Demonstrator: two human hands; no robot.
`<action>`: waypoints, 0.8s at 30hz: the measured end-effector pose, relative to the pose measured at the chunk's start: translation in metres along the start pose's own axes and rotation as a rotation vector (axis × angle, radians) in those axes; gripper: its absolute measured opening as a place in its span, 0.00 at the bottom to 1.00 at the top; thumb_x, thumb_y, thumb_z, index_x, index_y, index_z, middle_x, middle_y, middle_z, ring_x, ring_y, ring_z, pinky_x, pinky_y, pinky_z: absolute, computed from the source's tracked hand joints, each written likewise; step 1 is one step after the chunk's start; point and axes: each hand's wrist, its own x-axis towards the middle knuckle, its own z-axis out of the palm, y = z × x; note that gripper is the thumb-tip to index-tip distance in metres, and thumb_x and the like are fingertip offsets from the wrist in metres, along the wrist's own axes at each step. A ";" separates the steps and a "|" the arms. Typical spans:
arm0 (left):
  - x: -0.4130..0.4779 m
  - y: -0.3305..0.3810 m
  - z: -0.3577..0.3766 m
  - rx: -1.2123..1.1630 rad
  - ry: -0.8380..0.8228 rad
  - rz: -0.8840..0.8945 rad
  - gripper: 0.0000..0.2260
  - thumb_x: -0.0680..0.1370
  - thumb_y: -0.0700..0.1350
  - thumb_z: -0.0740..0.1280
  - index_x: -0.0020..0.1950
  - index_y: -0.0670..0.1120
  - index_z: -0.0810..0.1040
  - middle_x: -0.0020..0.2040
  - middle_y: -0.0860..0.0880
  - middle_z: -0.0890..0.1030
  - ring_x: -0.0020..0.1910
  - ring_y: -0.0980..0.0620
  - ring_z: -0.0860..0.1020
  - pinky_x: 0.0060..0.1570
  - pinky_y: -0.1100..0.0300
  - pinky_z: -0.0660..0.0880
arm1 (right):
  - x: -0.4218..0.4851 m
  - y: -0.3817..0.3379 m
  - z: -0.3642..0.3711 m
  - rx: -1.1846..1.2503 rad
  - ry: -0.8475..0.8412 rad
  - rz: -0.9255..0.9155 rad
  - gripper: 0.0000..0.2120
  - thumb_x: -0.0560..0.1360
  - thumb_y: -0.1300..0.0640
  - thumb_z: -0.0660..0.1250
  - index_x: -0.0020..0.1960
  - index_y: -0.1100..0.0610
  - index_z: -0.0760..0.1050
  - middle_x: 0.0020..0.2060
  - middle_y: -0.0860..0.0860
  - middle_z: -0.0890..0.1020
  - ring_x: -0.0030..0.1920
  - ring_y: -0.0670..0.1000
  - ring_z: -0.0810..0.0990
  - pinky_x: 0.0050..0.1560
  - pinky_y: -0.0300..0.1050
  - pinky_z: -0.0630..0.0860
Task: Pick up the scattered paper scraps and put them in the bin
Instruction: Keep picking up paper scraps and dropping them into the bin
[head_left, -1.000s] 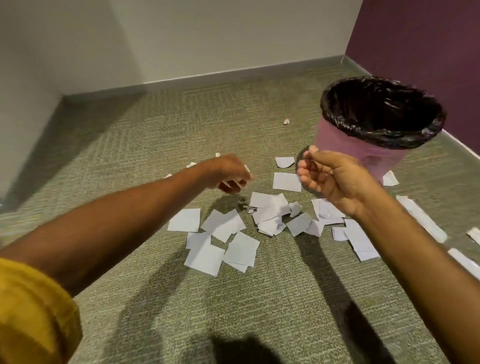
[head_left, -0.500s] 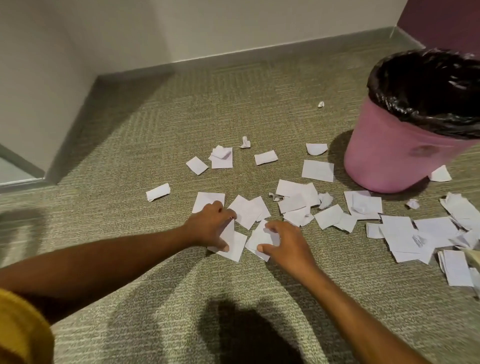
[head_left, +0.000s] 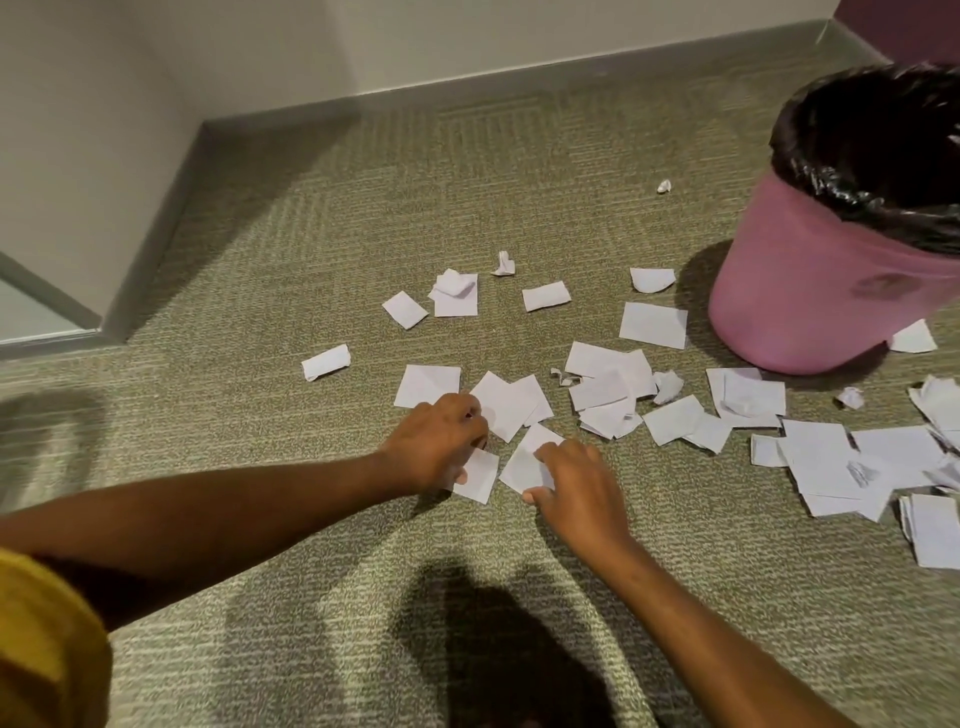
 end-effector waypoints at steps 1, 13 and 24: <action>0.000 0.000 -0.001 0.011 -0.001 -0.001 0.25 0.74 0.53 0.78 0.69 0.51 0.77 0.74 0.48 0.70 0.72 0.45 0.70 0.62 0.48 0.73 | 0.001 0.000 0.001 -0.026 0.008 -0.023 0.24 0.74 0.46 0.80 0.66 0.52 0.79 0.61 0.51 0.79 0.62 0.55 0.74 0.55 0.53 0.76; -0.005 -0.009 0.005 -0.097 -0.023 -0.118 0.15 0.74 0.53 0.77 0.58 0.53 0.81 0.60 0.51 0.76 0.58 0.48 0.74 0.48 0.54 0.68 | 0.023 0.000 0.000 -0.098 0.004 -0.070 0.25 0.68 0.45 0.83 0.61 0.48 0.80 0.61 0.48 0.77 0.59 0.51 0.72 0.58 0.51 0.74; 0.006 -0.010 -0.011 -0.441 -0.019 -0.276 0.13 0.75 0.49 0.79 0.55 0.52 0.79 0.45 0.54 0.80 0.48 0.49 0.79 0.44 0.55 0.74 | 0.007 0.016 -0.011 0.113 -0.001 0.109 0.15 0.74 0.48 0.80 0.54 0.50 0.77 0.50 0.47 0.81 0.49 0.53 0.80 0.43 0.49 0.75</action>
